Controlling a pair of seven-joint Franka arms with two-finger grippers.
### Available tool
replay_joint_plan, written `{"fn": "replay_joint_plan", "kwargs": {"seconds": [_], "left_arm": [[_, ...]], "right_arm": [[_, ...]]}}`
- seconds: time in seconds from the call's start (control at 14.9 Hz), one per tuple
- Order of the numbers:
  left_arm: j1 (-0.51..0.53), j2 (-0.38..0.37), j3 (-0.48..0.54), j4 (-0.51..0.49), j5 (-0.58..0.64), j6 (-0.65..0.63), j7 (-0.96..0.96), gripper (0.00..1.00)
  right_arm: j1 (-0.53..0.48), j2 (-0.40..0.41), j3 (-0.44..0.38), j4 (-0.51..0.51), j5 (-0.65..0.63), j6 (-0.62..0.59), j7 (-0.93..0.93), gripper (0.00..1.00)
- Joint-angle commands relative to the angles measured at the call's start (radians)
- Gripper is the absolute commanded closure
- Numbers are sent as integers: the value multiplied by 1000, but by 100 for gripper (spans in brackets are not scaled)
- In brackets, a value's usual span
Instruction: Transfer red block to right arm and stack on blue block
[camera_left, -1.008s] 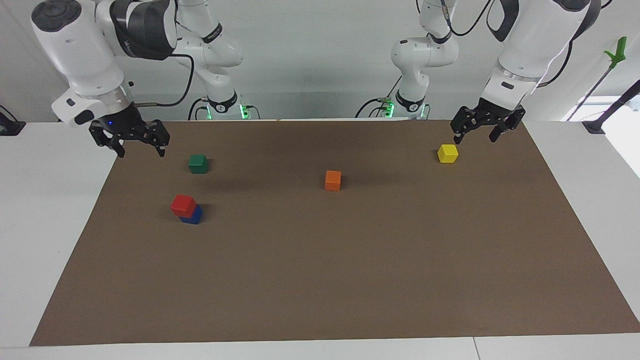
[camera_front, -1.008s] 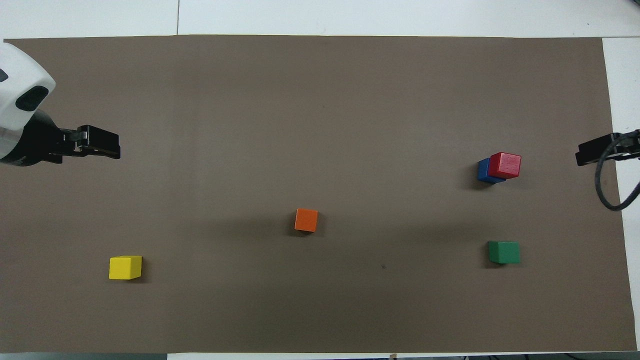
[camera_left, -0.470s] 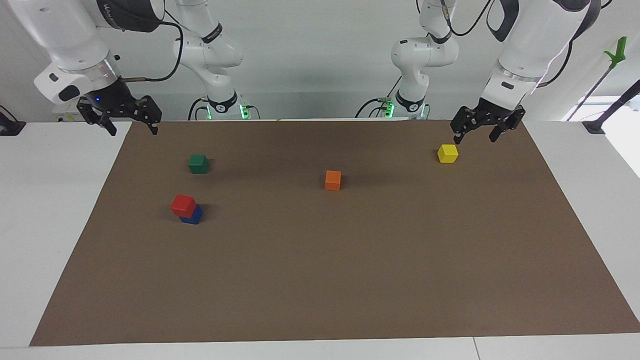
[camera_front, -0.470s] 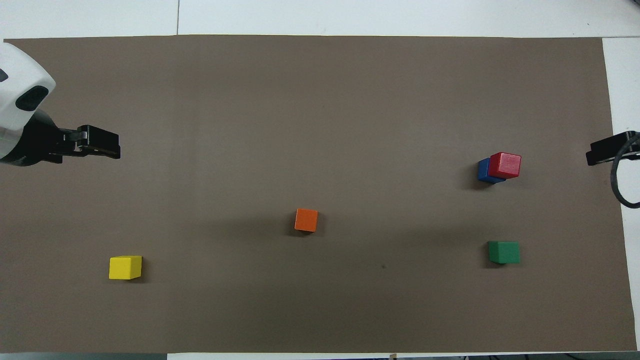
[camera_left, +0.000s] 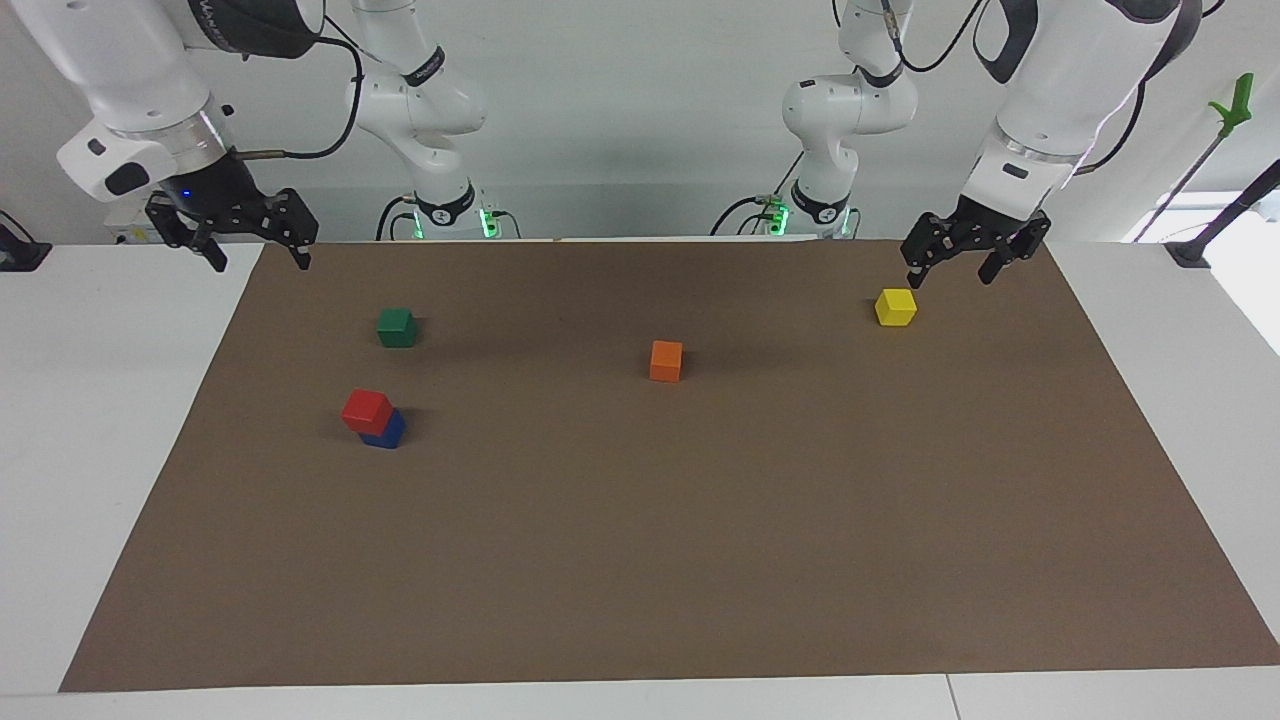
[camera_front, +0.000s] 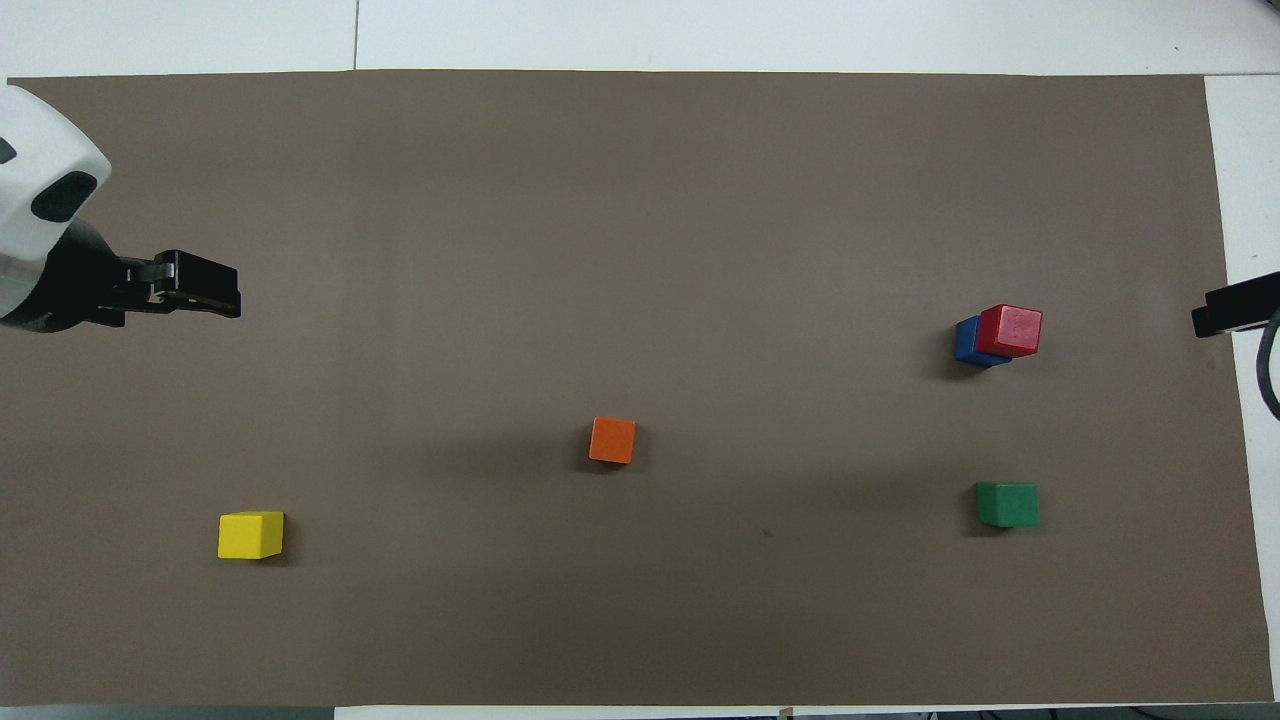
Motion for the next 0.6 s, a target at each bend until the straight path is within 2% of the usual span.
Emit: {"fn": "replay_joint_plan", "kwargs": {"seconds": [0.0, 0.54], "left_arm": [[-3, -23, 8, -20, -5, -1, 10, 0], [-3, -23, 8, -22, -5, -1, 10, 0]], "right_arm": [[27, -50, -38, -70, 20, 18, -26, 0], [11, -44, -35, -61, 20, -2, -26, 0]]}}
